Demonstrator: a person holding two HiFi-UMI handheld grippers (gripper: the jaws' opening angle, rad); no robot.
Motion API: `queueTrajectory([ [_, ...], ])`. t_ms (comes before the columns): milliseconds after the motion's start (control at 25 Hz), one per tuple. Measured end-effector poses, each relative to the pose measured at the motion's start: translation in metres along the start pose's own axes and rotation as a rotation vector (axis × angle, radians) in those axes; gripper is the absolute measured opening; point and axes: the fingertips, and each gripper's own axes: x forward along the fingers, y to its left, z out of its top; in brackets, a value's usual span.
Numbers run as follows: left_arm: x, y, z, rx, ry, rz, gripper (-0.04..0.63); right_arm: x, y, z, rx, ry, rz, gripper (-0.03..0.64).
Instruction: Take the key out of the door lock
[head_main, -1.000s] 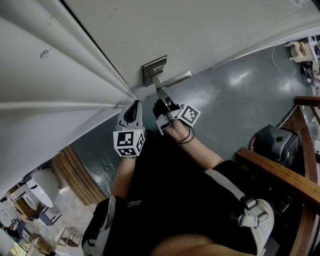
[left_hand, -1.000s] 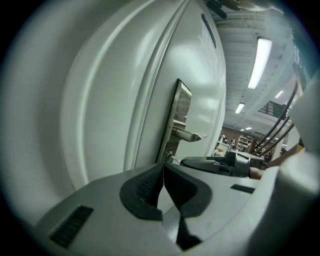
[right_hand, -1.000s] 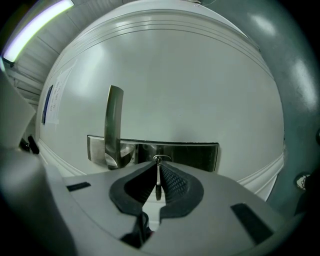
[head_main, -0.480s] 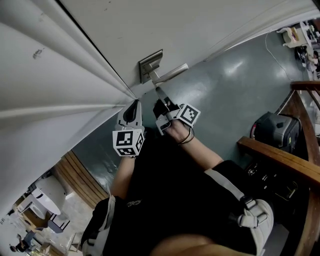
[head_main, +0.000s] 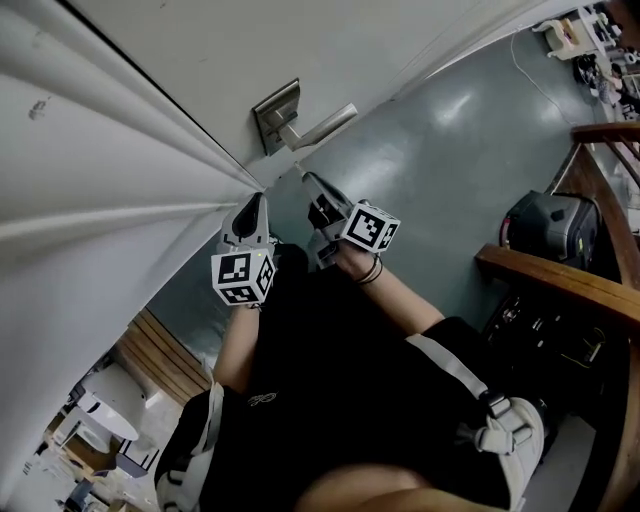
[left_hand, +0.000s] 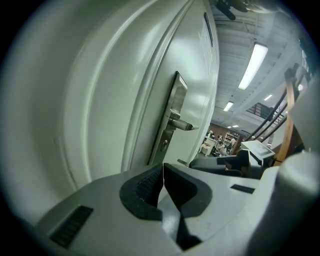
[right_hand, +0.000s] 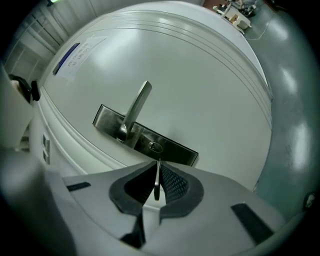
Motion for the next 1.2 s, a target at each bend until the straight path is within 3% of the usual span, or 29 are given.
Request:
queueTrajectory([
  [320, 0.001, -0.038, -0.016, -0.028, 0.0, 0.052, 0.025, -0.041, -0.002, 0.007, -0.071, 0.11, 0.041, 0.031],
  [1080, -0.017, -0.169, -0.08, -0.015, 0.017, 0.096, 0.025, -0.165, -0.052, 0.013, -0.243, 0.211, 0.033, 0.031],
  [1200, -0.021, -0.181, -0.088, -0.019, 0.008, 0.11, 0.025, -0.184, -0.058, 0.011, -0.31, 0.245, 0.02, 0.031],
])
